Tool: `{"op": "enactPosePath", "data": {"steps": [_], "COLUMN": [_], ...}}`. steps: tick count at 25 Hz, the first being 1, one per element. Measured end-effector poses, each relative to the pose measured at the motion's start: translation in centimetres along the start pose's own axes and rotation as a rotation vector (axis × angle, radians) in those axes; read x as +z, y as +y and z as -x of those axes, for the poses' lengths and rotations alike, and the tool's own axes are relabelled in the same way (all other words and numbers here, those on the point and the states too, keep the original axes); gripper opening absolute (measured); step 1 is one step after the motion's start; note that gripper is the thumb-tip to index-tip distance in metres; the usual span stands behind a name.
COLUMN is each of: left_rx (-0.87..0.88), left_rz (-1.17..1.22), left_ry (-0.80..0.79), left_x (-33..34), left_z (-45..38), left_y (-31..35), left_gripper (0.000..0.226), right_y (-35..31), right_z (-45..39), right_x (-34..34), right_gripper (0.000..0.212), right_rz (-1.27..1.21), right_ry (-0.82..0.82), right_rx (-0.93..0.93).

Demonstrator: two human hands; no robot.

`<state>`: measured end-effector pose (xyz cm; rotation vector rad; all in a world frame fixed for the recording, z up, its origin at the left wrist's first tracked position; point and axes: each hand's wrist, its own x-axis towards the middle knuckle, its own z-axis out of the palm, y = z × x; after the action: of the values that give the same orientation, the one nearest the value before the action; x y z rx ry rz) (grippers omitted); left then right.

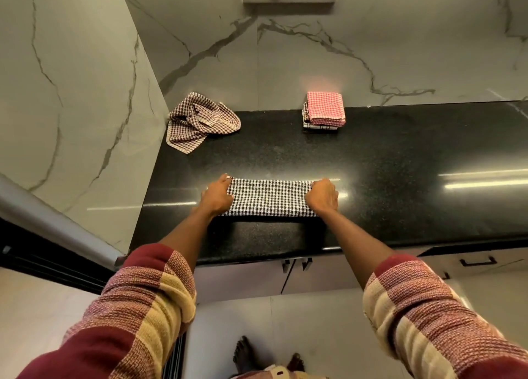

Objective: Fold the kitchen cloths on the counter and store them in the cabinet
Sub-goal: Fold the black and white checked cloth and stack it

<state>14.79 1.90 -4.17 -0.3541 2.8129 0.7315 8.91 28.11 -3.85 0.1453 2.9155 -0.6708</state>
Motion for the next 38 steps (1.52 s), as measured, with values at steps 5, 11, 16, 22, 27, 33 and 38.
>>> {"op": "enactPosePath", "data": {"steps": [5,11,16,22,27,33,38], "left_rx": [-0.067,-0.128,-0.358,-0.334,-0.270,-0.082,-0.014], "left_rz": [-0.344,-0.094,0.254,0.522,0.888,1.061,0.812], "left_ry": [0.371,0.298,0.185,0.074,0.011,0.062,0.107], "left_x": [2.0,3.8,4.2,3.5,3.2,0.7,-2.4], "left_z": [1.1,2.8,2.7,2.4,2.6,1.9,-0.3], "left_y": [0.2,2.7,3.2,4.0,4.3,4.4,5.0], "left_gripper": [0.042,0.051,0.056,0.018,0.018,0.036,0.047], "right_y": [-0.2,-2.1,-3.5,-2.4,-3.0,-4.0,-5.8], "right_z": [1.3,4.6,4.8,5.0,4.8,3.4,0.9], "right_x": [1.3,3.6,2.8,3.7,4.1,0.9,-1.5], "right_gripper": [0.050,0.033,0.034,0.069,0.029,0.065,0.031], "right_rz": [0.358,0.380,-0.104,-0.093,-0.365,-1.016,-0.614], "right_ry": [0.085,-0.101,-0.183,-0.242,-0.215,-0.321,-0.199], "right_rx": [-0.514,-0.517,-0.193,0.035,0.012,-0.044,-0.183]}}
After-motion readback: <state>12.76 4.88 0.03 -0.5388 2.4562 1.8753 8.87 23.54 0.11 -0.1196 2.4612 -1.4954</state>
